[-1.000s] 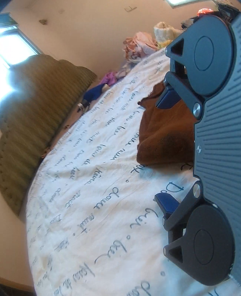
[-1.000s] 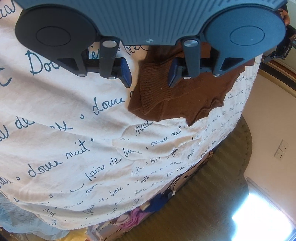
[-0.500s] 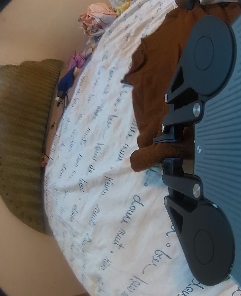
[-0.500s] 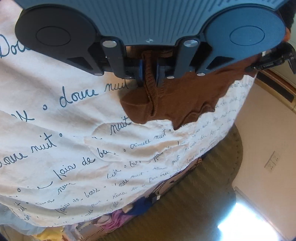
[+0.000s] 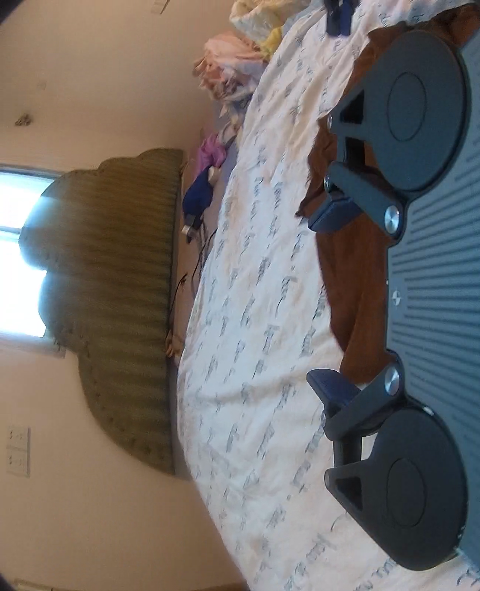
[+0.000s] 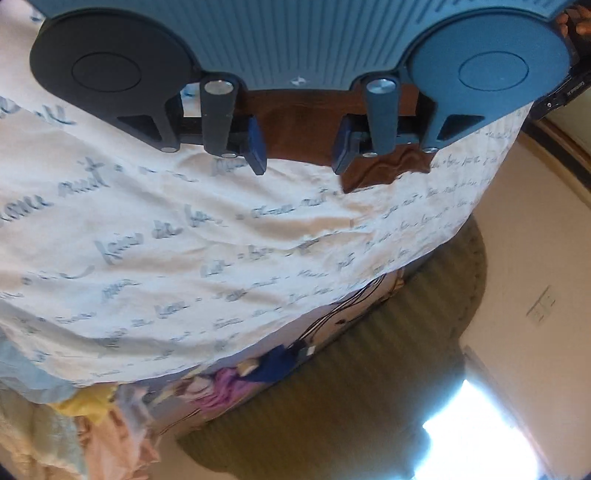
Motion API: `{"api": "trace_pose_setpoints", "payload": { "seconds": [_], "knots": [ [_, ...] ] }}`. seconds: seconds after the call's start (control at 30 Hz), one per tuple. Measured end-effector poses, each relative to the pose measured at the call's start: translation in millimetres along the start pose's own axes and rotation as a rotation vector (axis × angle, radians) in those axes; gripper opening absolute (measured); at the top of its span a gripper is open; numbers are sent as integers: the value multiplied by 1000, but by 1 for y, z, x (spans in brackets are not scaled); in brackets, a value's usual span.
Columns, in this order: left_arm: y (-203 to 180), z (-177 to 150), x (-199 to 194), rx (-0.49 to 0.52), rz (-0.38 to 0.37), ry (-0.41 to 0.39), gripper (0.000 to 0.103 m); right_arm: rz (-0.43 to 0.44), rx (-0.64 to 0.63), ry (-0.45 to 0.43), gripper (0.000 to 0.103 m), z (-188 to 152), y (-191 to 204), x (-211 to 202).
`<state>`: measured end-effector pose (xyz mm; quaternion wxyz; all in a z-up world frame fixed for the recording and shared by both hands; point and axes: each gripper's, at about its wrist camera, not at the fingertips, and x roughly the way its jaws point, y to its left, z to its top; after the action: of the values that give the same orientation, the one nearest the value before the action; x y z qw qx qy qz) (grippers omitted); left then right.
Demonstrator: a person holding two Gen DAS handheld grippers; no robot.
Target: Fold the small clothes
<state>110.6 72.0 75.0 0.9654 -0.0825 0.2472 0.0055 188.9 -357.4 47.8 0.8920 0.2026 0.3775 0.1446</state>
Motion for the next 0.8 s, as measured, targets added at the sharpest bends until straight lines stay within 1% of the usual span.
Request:
{"api": "trace_pose_setpoints", "payload": {
  "seconds": [0.03, 0.1, 0.17, 0.2, 0.23, 0.27, 0.3, 0.37, 0.4, 0.43, 0.47, 0.5, 0.53, 0.57, 0.6, 0.67, 0.7, 0.77, 0.8],
  "knots": [
    [-11, -7, 12, 29, -13, 25, 80, 2, -26, 25, 41, 3, 9, 14],
    [-28, -19, 32, 74, 2, 89, 78, 25, -57, 99, 41, 5, 28, 49],
    [-34, -31, 56, 90, 8, 170, 74, 69, -59, 168, 41, 5, 40, 77],
    [-37, -33, 65, 99, 28, 203, 74, 74, -68, 191, 41, 2, 46, 91],
    [-36, -37, 76, 112, 50, 239, 73, 51, -79, 211, 41, 0, 48, 102],
    [-32, -35, 85, 118, 52, 248, 72, 6, -92, 239, 41, -4, 49, 114],
    [-30, -31, 83, 114, 39, 232, 69, 21, -113, 206, 40, -4, 50, 114],
    [-27, -14, 79, 108, 1, 194, 69, 11, -116, 204, 41, 5, 53, 111],
    [-26, -4, 79, 108, -11, 178, 69, 32, -132, 177, 42, 10, 54, 105],
    [-28, 6, 83, 112, -17, 170, 70, 48, -162, 149, 42, 15, 55, 100],
    [-32, 15, 90, 119, -23, 174, 70, 39, -196, 127, 42, 21, 56, 97],
    [-36, 21, 102, 128, -36, 192, 72, 11, -215, 134, 42, 26, 54, 100],
    [-42, 25, 117, 141, -54, 228, 72, -14, -224, 155, 42, 28, 52, 106],
    [-50, 25, 133, 144, -58, 263, 71, -33, -227, 185, 43, 31, 49, 113],
    [-57, 24, 148, 148, -65, 295, 66, -38, -224, 205, 43, 31, 47, 121],
    [-72, 19, 172, 169, -95, 347, 66, -16, -234, 248, 43, 28, 47, 133],
    [-78, 15, 182, 181, -95, 360, 66, -10, -247, 252, 43, 26, 49, 137],
    [-87, 9, 200, 204, -54, 377, 51, 2, -277, 237, 42, 23, 52, 140],
    [-90, 9, 201, 216, -50, 354, 24, 13, -282, 240, 28, 22, 52, 141]
  ]
}}
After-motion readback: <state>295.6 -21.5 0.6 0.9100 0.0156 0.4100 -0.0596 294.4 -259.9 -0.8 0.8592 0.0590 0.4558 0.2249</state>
